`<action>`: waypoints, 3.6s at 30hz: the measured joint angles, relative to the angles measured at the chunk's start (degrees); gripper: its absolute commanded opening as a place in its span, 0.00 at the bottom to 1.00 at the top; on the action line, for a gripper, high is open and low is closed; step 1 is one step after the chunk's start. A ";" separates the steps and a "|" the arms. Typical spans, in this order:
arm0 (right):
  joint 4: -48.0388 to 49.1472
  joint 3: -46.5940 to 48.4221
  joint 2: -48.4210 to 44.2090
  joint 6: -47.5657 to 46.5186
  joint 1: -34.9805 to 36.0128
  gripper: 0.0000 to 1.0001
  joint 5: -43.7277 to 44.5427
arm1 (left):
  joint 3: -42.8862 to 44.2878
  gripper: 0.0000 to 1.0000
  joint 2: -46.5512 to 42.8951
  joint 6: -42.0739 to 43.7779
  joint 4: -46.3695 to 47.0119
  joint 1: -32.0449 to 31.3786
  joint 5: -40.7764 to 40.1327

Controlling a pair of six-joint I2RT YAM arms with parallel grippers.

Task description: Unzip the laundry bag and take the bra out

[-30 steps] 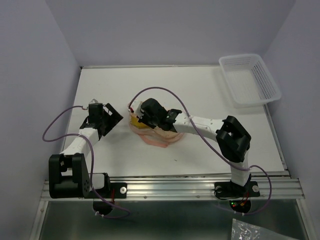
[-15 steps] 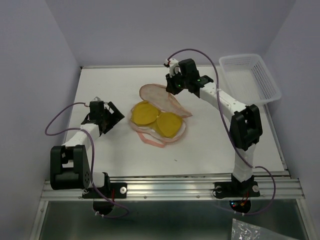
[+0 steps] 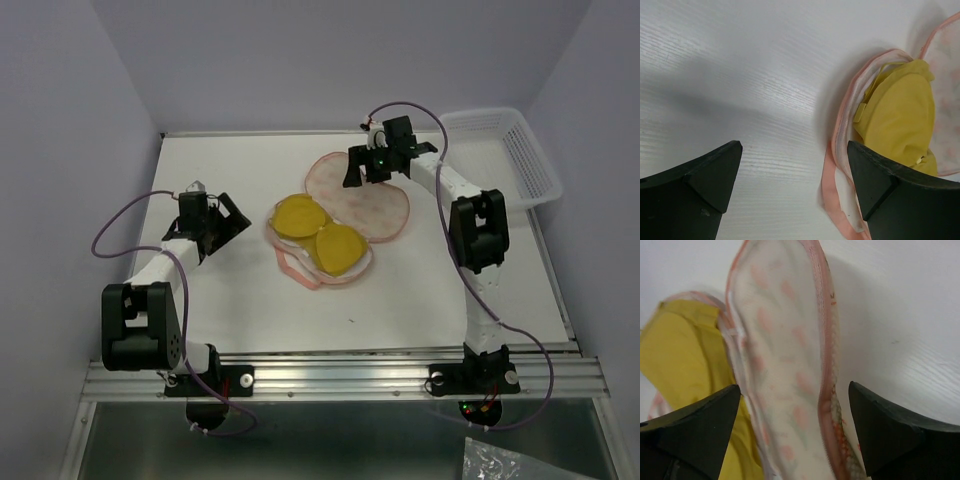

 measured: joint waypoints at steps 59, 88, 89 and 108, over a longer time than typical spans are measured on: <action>9.42 -21.59 -10.27 -10.67 20.79 0.01 18.38 | -2.82 0.99 -4.83 -0.79 1.40 -2.19 -0.02; 15.72 -11.13 -30.69 -11.54 -12.24 0.01 53.11 | 0.02 0.99 0.35 -1.44 1.66 -2.19 -1.88; 15.69 -9.42 -29.64 -11.50 -14.21 0.01 53.90 | 0.22 0.99 0.59 -1.46 1.68 -2.19 -1.88; 13.42 -6.95 -18.71 -10.56 -26.18 0.02 53.46 | 3.02 0.99 5.92 -1.64 2.19 -2.19 -1.18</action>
